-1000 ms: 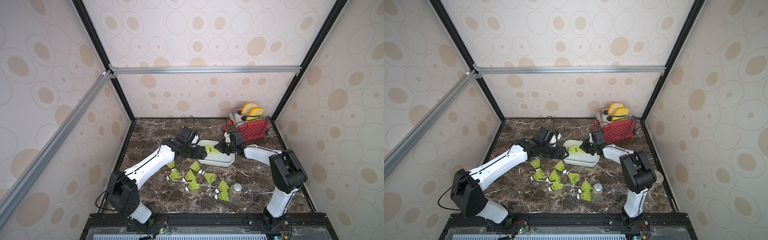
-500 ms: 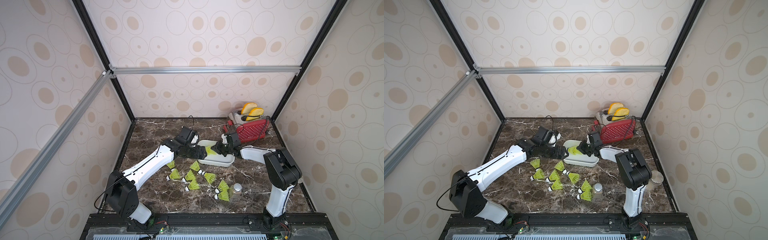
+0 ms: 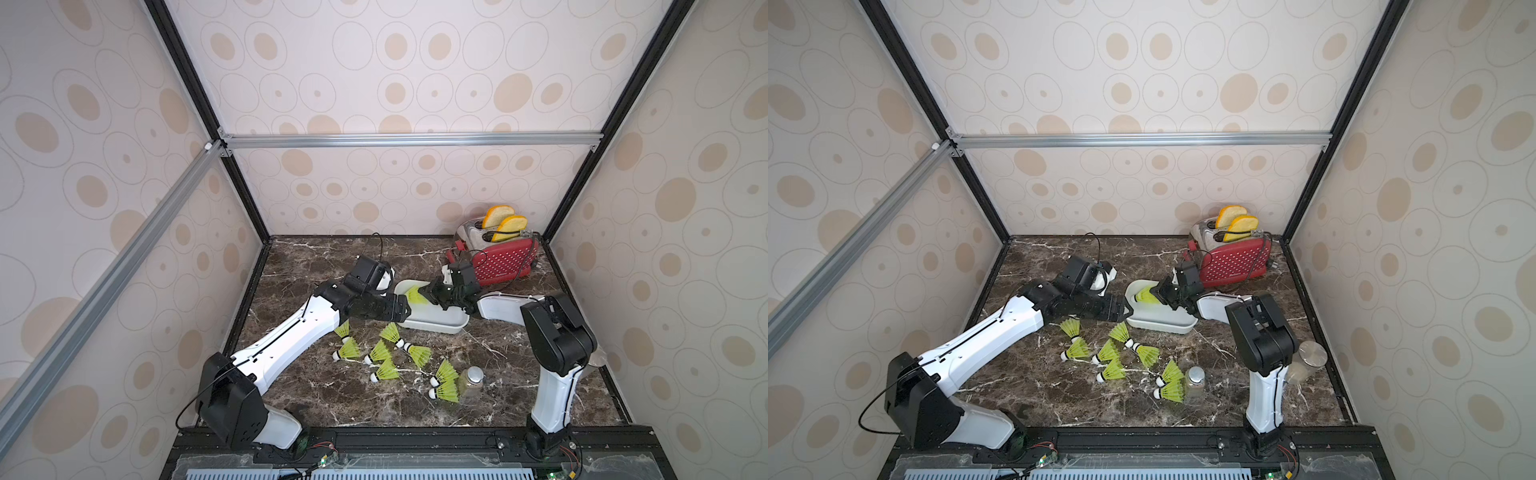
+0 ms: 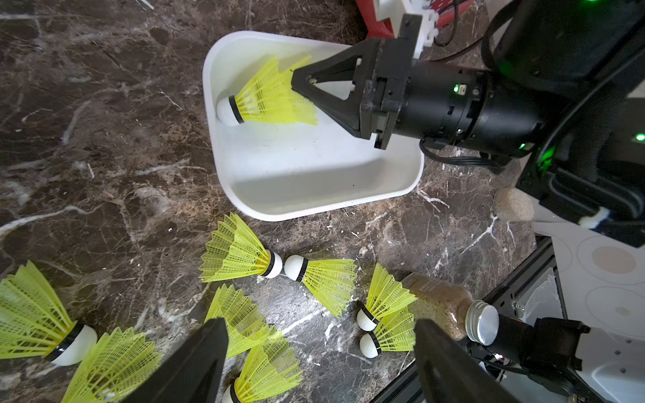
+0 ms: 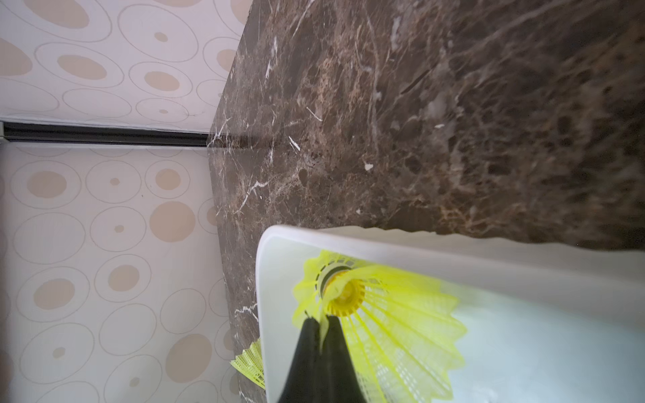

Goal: Put the shuttlecocks into the storage box
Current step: Place the shuttlecock in the storage box.

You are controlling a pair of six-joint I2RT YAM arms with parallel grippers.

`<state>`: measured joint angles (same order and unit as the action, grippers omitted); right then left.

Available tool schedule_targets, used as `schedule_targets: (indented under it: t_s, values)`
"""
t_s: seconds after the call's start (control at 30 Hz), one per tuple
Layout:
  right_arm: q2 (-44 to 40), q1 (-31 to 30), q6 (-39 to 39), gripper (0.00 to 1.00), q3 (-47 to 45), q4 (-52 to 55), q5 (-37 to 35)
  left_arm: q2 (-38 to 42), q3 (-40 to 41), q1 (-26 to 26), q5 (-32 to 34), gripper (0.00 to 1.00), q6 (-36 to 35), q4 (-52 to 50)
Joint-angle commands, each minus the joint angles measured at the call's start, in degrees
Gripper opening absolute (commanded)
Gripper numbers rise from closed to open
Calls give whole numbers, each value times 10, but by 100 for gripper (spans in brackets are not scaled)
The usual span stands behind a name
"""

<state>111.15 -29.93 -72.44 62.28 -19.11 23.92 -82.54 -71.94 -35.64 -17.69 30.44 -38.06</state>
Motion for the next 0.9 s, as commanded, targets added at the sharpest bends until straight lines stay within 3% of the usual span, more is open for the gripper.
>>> schedule_targets:
  t_s: [0.0, 0.2, 0.53, 0.87]
  values:
    - [17, -4, -26, 0, -4, -28, 5, 13, 4, 0, -2, 86, -1, -10]
    - [23, -3, -36, 2, -1, -22, 13, 17, 8, 0, -2, 86, 0, -10]
    - [18, -4, -33, 35, 1, -10, 15, 21, 11, 0, -4, 86, 1, -9]
    - [-19, 2, -7, 39, 6, 31, 10, 34, 19, -1, -7, 86, 4, -11]
